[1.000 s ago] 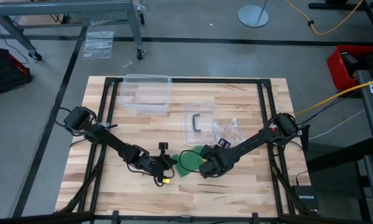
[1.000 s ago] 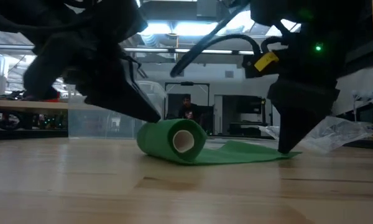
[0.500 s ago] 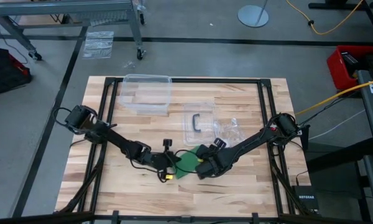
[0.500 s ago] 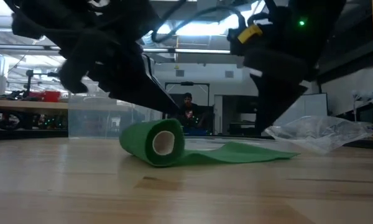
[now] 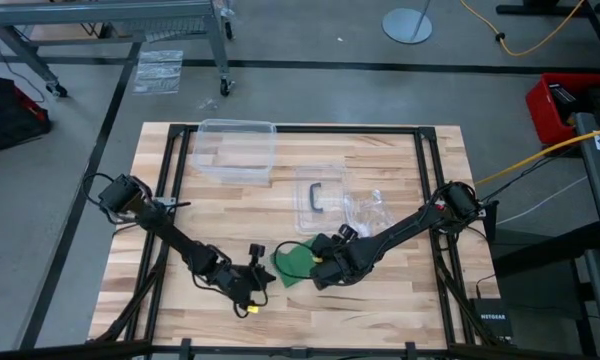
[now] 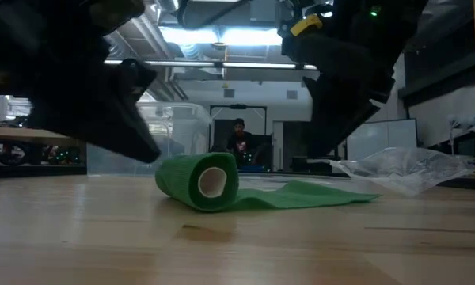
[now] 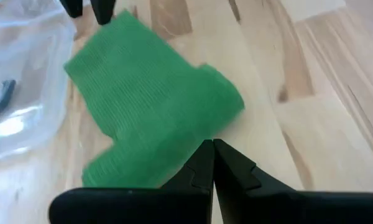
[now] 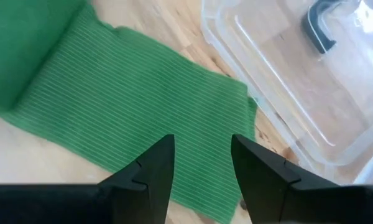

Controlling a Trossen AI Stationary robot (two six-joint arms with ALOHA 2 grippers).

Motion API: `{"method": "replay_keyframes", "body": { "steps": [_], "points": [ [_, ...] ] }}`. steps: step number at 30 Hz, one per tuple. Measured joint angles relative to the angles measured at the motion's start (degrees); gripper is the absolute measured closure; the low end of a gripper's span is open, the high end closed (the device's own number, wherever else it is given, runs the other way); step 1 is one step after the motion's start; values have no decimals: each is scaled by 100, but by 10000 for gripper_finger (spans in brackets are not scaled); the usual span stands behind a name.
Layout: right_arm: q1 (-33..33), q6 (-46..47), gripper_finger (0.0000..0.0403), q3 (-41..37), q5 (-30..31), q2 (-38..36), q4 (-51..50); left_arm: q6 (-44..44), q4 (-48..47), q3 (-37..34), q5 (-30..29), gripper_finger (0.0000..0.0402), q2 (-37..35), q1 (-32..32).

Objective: Roll bandage
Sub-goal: Roll the green bandage

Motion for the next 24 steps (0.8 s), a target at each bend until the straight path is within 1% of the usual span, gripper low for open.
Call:
{"method": "replay_keyframes", "body": {
  "steps": [6, 12, 14, 16, 19, 24],
  "points": [
    [-2, -52, 237, 1, -93, 113, 1197, -626, -388, -2, -69, 401, 0, -39],
    [-4, -51, 237, 2, -162, 376, 1468, -788, -482, -4, -154, 401, 2, -60],
    [-4, -40, 237, 1, -318, 501, 1590, -840, -498, -4, -215, 401, 3, -55],
    [-4, -39, 237, 0, -495, 633, 1897, -841, -465, -4, -260, 401, 4, -42],
    [0, -55, 237, -2, -530, 743, 2318, -903, -445, -4, -265, 401, 4, -10],
    [-4, -60, 237, -4, -614, 862, 2687, -921, -437, -4, -267, 401, 4, 73]
  ]
}}
